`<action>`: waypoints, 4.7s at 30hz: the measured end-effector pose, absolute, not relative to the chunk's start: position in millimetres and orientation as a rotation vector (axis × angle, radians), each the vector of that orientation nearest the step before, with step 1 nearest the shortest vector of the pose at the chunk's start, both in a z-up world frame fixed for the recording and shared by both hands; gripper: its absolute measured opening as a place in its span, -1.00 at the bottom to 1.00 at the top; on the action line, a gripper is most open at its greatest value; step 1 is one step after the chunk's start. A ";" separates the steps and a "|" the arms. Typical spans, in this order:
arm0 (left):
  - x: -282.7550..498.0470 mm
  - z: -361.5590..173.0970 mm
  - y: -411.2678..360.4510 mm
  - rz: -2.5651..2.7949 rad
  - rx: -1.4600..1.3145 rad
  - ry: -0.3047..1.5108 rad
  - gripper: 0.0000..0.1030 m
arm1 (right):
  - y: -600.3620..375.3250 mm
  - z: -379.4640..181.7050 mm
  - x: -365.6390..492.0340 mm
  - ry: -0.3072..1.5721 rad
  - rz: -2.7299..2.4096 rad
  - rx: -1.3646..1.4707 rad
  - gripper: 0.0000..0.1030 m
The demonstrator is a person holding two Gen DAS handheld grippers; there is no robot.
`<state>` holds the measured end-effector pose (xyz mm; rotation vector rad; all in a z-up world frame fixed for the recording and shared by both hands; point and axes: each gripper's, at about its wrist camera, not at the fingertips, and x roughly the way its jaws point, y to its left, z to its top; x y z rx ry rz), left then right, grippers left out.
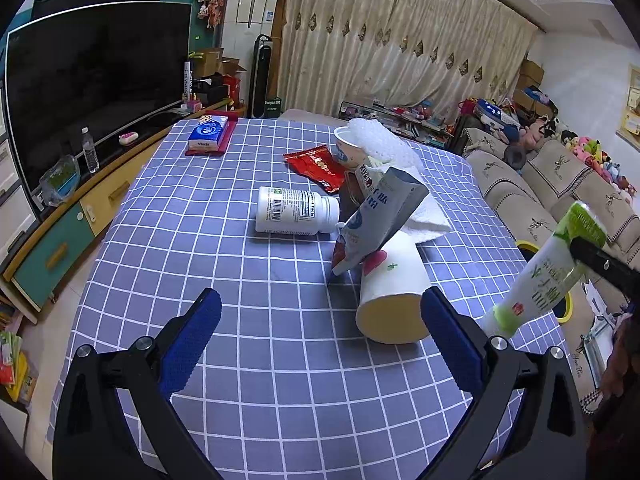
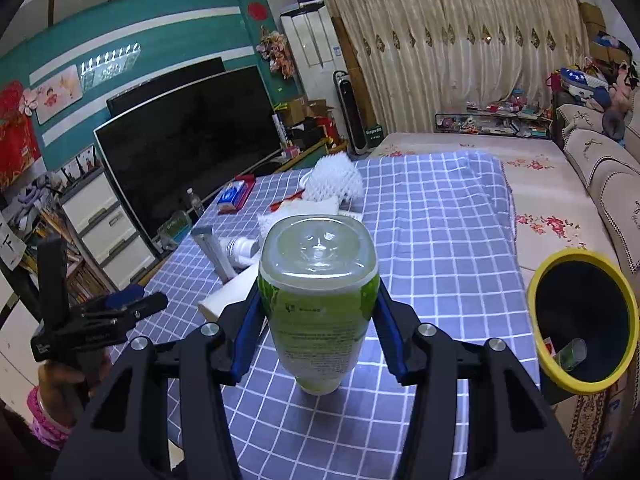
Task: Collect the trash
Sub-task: 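Carry the bottle over the yellow bin and open the right tool, then grasp the white paper cup rim with the left tool and lift it, then carry the paper cup over the yellow bin and open the left tool, then move the right tool down toward the white toothpaste tube on the table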
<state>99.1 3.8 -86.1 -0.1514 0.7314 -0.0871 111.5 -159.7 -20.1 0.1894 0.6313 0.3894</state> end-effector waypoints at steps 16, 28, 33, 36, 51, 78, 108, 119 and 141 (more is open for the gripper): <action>107.6 -87.7 -20.3 -0.110 -0.109 0.750 0.91 | -344.0 -28.1 134.1 0.565 -0.195 0.228 -0.04; 123.9 -88.6 -47.5 -0.125 -0.055 0.777 0.91 | -402.8 -160.3 193.2 0.914 -0.311 0.265 -0.01; 127.5 -92.9 -49.2 -0.137 -0.054 0.789 0.91 | -402.0 -165.7 195.9 0.923 -0.315 0.256 -0.01; 126.8 -95.4 -48.4 -0.142 -0.042 0.785 0.91 | -397.3 -156.0 190.8 0.903 -0.309 0.258 -0.01; 124.0 -121.9 -35.5 -0.208 0.054 0.825 0.28 | -363.1 -112.0 163.6 0.800 -0.220 0.264 0.03; 127.8 -123.4 -52.1 -0.314 0.030 0.855 -0.92 | -359.6 -105.4 145.8 0.759 -0.177 0.298 0.06; 195.8 -68.7 -315.3 -0.825 0.302 0.758 -0.92 | -448.3 -95.3 79.2 0.646 -0.345 0.411 0.11; 260.7 -127.1 -457.5 -0.902 0.370 0.921 -0.91 | -487.2 -104.8 74.2 0.657 -0.386 0.445 0.12; 215.3 -66.6 -338.5 -0.760 0.182 0.766 0.64 | -461.2 -112.5 84.2 0.695 -0.320 0.428 0.18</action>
